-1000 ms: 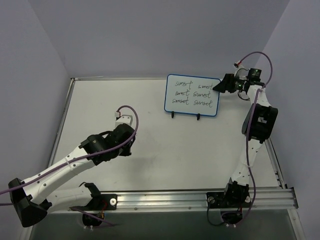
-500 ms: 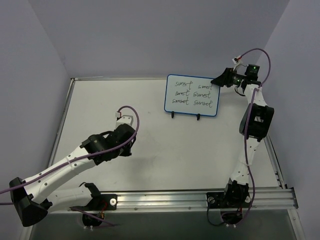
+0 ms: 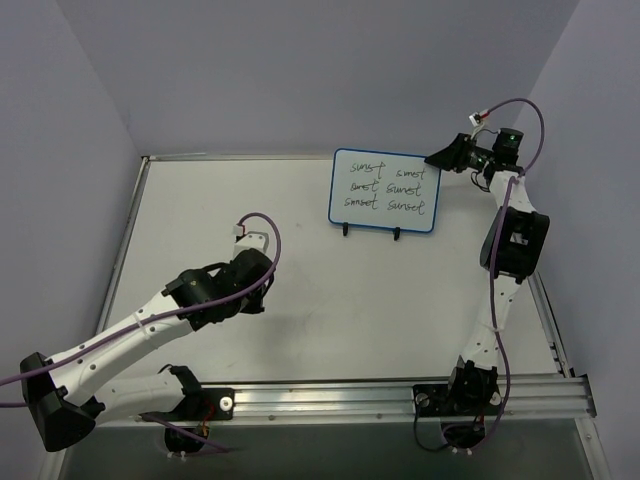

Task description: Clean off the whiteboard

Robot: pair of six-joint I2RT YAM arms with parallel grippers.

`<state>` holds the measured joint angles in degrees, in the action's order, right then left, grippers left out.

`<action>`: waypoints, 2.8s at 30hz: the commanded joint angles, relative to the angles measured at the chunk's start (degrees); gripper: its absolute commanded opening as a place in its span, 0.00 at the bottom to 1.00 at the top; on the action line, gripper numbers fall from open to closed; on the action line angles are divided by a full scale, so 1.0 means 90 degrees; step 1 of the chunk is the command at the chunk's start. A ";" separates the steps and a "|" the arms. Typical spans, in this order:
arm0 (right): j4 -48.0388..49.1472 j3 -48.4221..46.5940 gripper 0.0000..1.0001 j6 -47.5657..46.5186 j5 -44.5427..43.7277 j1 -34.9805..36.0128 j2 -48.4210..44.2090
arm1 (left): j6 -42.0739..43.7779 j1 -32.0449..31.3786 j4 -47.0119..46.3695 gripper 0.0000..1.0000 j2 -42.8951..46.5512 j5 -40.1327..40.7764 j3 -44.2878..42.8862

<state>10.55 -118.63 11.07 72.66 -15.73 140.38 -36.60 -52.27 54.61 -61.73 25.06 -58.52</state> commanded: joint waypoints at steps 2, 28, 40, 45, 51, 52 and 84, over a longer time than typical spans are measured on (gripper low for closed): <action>0.0313 0.0075 0.43 0.0040 0.0373 -0.0108 -0.0080 | 0.0033 -0.0090 -0.0140 0.12 0.0033 0.0097 -0.0011; 0.1142 0.1930 0.00 -0.0351 0.0462 -0.0206 -0.1211 | 0.0063 -0.0091 -0.0159 0.12 -0.0006 0.0116 -0.0041; 0.1767 0.4194 0.00 -0.0702 0.0188 -0.0079 -0.2354 | 0.0170 -0.0091 -0.0364 0.12 -0.0240 0.0009 -0.0207; 0.1748 0.4821 0.00 -0.1015 0.0032 0.0096 -0.2891 | 0.0190 -0.0091 -0.0501 0.11 -0.0347 -0.0030 -0.0343; 0.1728 0.5582 0.00 -0.1171 -0.0115 0.0448 -0.3613 | 0.0258 -0.0091 -0.0677 0.11 -0.0572 -0.0001 -0.0743; 0.1709 0.5680 0.00 -0.1345 -0.0211 0.0536 -0.3702 | 0.0277 -0.0091 -0.0716 0.11 -0.0592 -0.0001 -0.0792; 0.0459 0.7174 0.00 -0.1171 -0.1628 0.0654 -0.5322 | 0.0863 -0.0003 -0.1623 0.11 -0.1578 -0.0089 -0.2121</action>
<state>20.75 -54.59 2.94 59.07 -11.25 93.45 -30.52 -52.66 44.38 -74.91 25.12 -75.16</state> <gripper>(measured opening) 0.135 0.329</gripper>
